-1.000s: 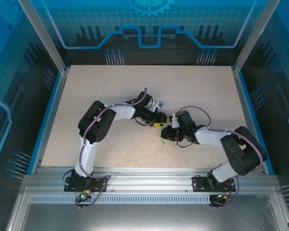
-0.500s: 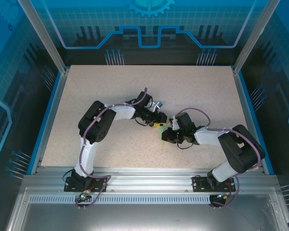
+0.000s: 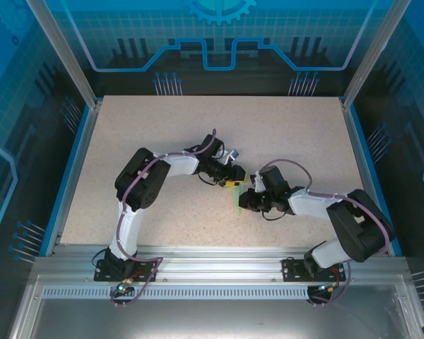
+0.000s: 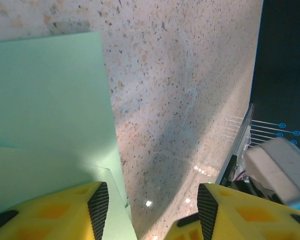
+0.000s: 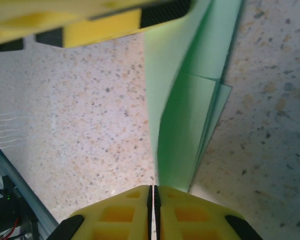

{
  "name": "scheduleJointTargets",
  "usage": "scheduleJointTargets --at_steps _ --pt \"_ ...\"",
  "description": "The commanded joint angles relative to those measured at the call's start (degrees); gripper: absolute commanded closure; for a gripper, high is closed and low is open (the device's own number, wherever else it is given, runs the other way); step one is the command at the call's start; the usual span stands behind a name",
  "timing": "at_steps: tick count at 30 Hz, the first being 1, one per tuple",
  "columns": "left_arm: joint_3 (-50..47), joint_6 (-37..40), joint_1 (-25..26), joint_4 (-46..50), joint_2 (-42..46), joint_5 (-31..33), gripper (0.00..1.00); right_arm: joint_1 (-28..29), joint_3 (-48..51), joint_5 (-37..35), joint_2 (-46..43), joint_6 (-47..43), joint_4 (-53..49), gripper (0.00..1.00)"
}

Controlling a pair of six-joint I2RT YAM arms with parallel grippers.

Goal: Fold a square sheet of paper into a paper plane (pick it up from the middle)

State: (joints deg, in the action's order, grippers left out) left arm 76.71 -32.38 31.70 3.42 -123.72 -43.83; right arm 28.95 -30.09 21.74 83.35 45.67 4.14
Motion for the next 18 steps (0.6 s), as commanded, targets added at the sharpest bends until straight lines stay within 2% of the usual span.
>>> scheduleJointTargets --at_steps 1,11,18 --pt "1.0 1.8 0.0 2.6 -1.8 -0.8 0.46 0.3 -0.5 1.4 -2.2 0.7 -2.2 0.85" --pt "0.8 2.0 0.0 2.8 -1.8 -1.0 0.46 0.5 -1.1 4.9 1.3 2.9 3.7 0.85" --pt "0.9 2.1 0.0 2.8 -1.8 -1.1 0.46 0.7 -0.9 5.2 3.1 3.4 4.0 0.84"
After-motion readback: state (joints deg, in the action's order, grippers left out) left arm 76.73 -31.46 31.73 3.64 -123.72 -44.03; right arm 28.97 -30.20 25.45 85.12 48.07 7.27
